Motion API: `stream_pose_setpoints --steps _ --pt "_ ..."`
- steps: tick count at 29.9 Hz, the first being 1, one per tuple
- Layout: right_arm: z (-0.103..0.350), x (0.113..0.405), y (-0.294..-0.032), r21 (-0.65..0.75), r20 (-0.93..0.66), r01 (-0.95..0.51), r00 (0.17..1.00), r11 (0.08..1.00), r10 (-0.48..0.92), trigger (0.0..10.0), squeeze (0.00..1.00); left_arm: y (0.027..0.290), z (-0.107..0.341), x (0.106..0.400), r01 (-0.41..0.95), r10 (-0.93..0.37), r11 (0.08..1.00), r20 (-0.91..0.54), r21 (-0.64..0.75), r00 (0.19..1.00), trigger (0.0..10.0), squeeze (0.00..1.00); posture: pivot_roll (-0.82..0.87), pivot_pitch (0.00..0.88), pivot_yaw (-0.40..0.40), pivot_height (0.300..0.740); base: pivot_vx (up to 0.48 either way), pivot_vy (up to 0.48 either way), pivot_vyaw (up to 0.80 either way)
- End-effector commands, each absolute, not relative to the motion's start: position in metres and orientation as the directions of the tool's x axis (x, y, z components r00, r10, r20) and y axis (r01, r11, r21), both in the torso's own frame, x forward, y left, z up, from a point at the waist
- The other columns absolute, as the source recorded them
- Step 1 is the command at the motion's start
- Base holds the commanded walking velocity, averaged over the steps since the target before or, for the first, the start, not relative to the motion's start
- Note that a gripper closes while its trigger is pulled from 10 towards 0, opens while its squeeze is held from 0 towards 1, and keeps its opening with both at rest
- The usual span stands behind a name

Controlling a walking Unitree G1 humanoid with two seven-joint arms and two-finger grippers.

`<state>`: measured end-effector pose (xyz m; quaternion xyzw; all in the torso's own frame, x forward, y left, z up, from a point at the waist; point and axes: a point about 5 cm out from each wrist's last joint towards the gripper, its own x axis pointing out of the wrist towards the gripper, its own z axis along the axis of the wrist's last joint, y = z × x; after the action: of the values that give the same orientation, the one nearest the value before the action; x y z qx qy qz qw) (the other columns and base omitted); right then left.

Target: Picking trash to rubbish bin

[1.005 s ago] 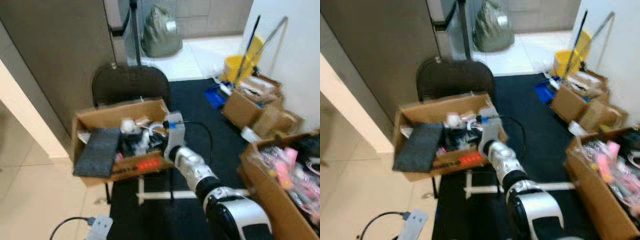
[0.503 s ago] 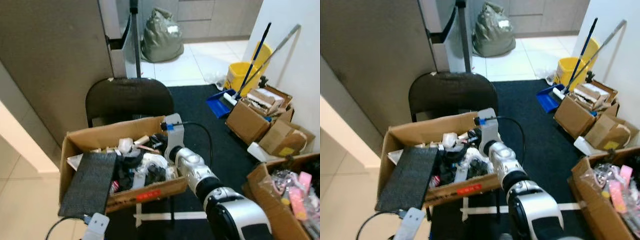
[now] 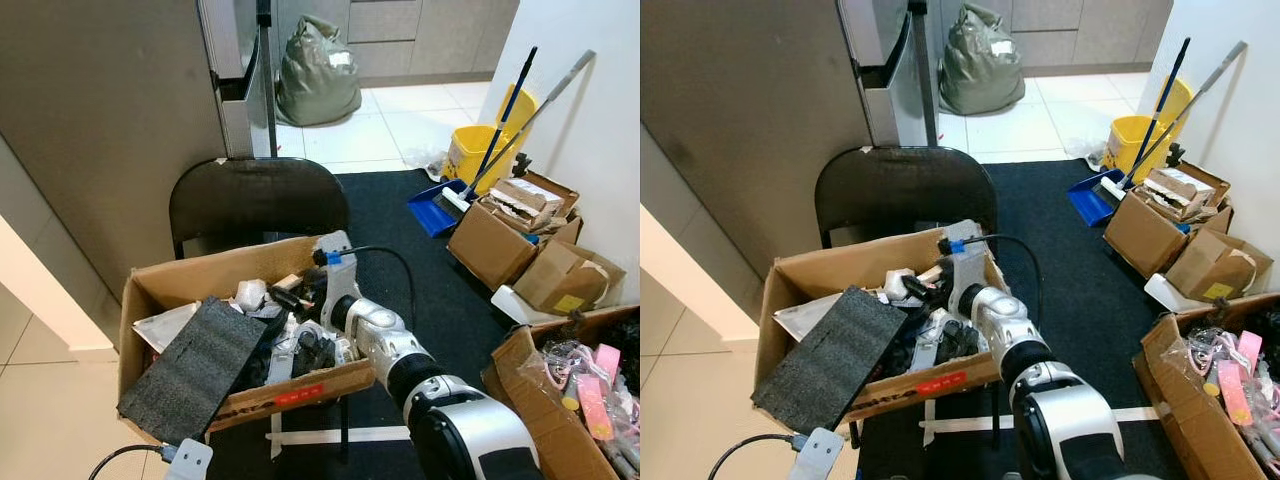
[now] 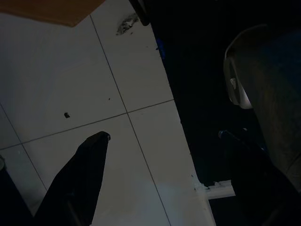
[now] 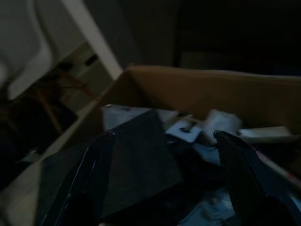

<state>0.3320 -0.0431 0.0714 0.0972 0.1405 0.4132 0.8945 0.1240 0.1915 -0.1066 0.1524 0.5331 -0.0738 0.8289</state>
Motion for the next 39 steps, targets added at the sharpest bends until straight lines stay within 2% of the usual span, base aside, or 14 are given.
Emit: stream_pose_setpoints --steps 1,7,8,11,17,25,31,35,39 --pt "0.068 0.327 -0.041 0.317 -0.164 -0.739 0.574 0.594 0.802 10.0 0.0 0.186 -0.111 0.113 0.294 0.03 0.944 -0.927 0.149 0.375 10.0 0.0 -0.01 0.023 0.042 0.74 0.0 0.0 0.0" --pt "0.068 0.322 -0.039 0.374 -0.114 -0.764 0.525 0.526 0.843 10.0 0.0 0.187 -0.111 0.112 0.299 0.035 0.942 -0.928 0.155 0.371 10.0 0.0 -0.01 0.026 0.049 0.74 -0.091 0.0 0.0" --pt "0.07 0.319 -0.037 0.423 -0.058 -0.783 0.479 0.456 0.876 10.0 0.0 0.188 -0.111 0.112 0.305 0.038 0.939 -0.927 0.161 0.373 10.0 0.0 -0.01 0.028 0.052 0.74 -0.307 0.0 0.0" --pt "0.072 0.317 -0.037 0.453 -0.013 -0.793 0.45 0.406 0.893 10.0 0.0 0.188 -0.111 0.113 0.308 0.041 0.937 -0.926 0.167 0.375 10.0 0.0 -0.01 0.028 0.052 0.74 -0.31 0.0 0.0" --pt "0.08 0.318 -0.041 0.531 0.099 -0.784 0.432 0.32 0.896 10.0 0.0 0.188 -0.111 0.113 0.312 0.033 0.936 -0.923 0.164 0.383 10.0 0.0 -0.01 0.032 0.059 0.74 -0.309 0.0 0.0" --pt "0.08 0.317 -0.042 0.545 0.123 -0.785 0.423 0.295 0.898 10.0 0.0 0.193 -0.107 0.121 0.339 0.036 0.919 -0.9 0.201 0.435 10.0 0.0 -0.01 0.035 0.064 0.74 -0.072 0.0 0.0" --pt "0.08 0.316 -0.043 0.551 0.128 -0.784 0.418 0.286 0.899 10.0 0.0 0.203 -0.096 0.145 0.295 0.077 0.914 -0.834 0.278 0.547 10.0 0.0 -0.01 0.038 0.065 0.74 0.0 0.0 0.0" --pt "0.08 0.316 -0.044 0.553 0.132 -0.783 0.422 0.287 0.897 10.0 0.0 0.211 -0.073 0.186 0.192 0.07 0.94 -0.711 0.282 0.7 10.0 0.0 0.0 0.041 0.066 0.74 0.0 0.0 0.0" --pt "0.081 0.316 -0.044 0.553 0.134 -0.782 0.426 0.289 0.895 10.0 0.0 0.217 -0.057 0.209 0.155 0.067 0.945 -0.632 0.289 0.772 10.0 0.0 0.0 0.041 0.065 0.74 0.0 0.0 0.0"
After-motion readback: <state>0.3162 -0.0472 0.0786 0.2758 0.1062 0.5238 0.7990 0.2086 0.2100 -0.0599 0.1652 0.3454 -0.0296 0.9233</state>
